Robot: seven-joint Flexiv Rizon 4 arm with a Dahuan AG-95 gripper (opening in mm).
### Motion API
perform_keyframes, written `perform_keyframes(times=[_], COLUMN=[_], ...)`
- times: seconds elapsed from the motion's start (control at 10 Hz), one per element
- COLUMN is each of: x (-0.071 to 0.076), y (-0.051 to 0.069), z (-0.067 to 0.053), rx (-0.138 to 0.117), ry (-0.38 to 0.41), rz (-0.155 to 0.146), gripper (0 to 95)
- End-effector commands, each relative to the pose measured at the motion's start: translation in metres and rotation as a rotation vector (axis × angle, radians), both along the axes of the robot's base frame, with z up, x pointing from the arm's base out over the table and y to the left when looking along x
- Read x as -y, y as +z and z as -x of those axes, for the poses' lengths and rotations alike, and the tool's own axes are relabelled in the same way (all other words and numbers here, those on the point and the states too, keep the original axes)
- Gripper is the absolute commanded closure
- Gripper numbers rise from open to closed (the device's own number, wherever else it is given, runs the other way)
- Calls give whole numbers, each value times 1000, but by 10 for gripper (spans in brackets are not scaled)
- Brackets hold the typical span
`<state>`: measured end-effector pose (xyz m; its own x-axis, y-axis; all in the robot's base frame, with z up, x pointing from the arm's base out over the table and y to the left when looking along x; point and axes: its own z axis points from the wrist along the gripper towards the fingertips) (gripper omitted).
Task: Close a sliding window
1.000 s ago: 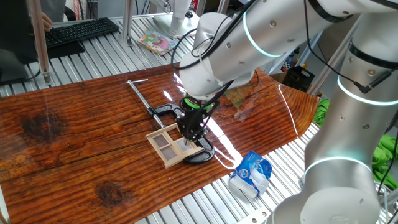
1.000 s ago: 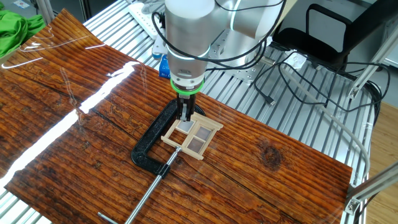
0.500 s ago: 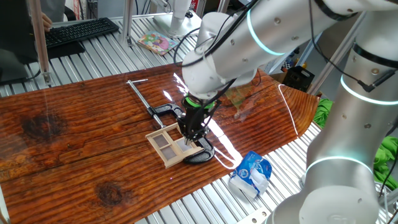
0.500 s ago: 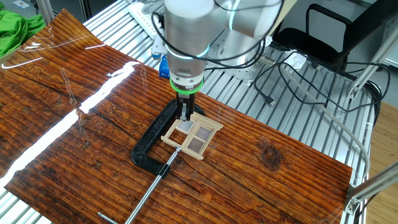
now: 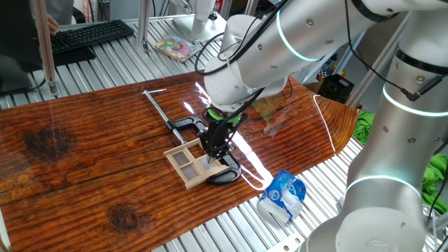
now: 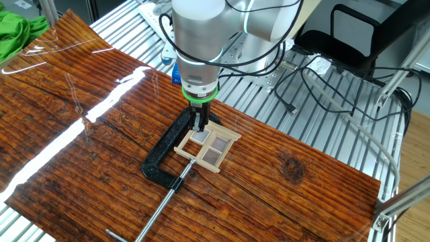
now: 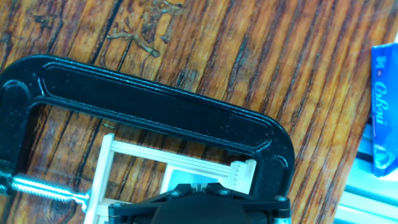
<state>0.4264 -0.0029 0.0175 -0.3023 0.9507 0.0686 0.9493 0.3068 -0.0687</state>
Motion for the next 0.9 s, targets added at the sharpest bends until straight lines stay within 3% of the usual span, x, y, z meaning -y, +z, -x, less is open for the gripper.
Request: perform_keyframes(times=[0.1,0.5,0.9], x=[1,-2,-2], y=[0,1,0], z=[-1,-6,-7], rx=[3,-1,0], ry=[-22,-82,-85], rz=[1,12,12], gripper=[950,950,950])
